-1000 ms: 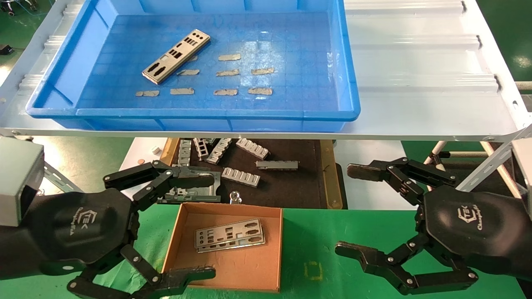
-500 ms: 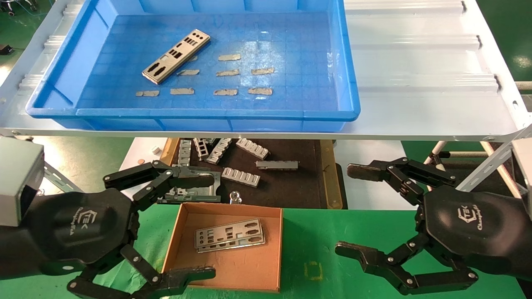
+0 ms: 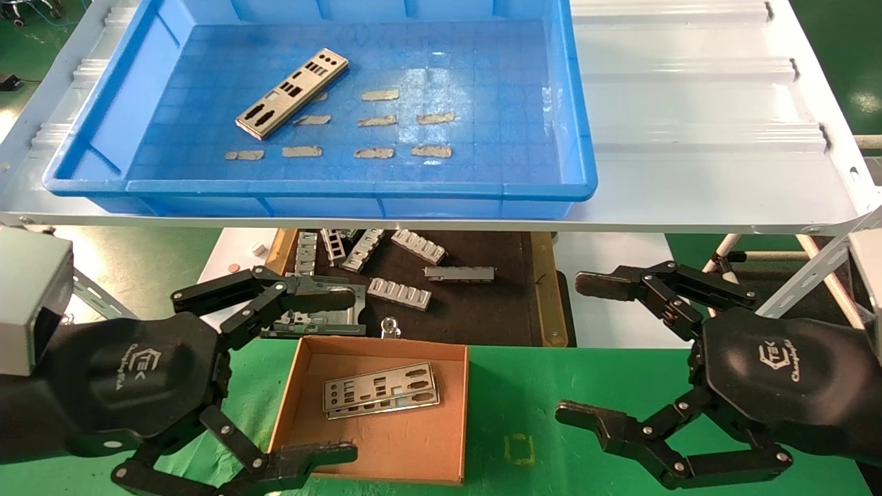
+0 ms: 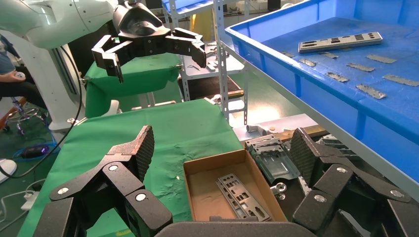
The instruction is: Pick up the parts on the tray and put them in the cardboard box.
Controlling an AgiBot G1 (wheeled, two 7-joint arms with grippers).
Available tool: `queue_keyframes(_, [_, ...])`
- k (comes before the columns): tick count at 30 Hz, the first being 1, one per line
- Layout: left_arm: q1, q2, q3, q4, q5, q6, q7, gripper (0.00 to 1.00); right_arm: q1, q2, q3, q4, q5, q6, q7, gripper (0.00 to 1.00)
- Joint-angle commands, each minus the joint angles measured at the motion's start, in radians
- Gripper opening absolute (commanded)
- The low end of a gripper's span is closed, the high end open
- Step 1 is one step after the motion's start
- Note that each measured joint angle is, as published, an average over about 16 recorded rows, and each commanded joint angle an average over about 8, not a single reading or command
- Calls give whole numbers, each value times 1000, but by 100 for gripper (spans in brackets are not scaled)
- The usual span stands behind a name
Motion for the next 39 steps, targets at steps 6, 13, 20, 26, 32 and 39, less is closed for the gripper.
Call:
queue_keyframes(6, [0, 0, 0, 0, 0, 0, 0, 100, 0, 0, 0, 0, 0, 0, 0, 100])
queue_keyframes(13, [0, 0, 0, 0, 0, 0, 0, 100, 0, 0, 0, 0, 0, 0, 0, 100])
queue_keyframes(20, [0, 0, 0, 0, 0, 0, 0, 100, 0, 0, 0, 0, 0, 0, 0, 100])
queue_keyframes(26, [0, 0, 0, 0, 0, 0, 0, 100, 0, 0, 0, 0, 0, 0, 0, 100])
queue_keyframes(32, [0, 0, 0, 0, 0, 0, 0, 100, 0, 0, 0, 0, 0, 0, 0, 100])
queue_keyframes(39, [0, 0, 0, 0, 0, 0, 0, 100, 0, 0, 0, 0, 0, 0, 0, 100])
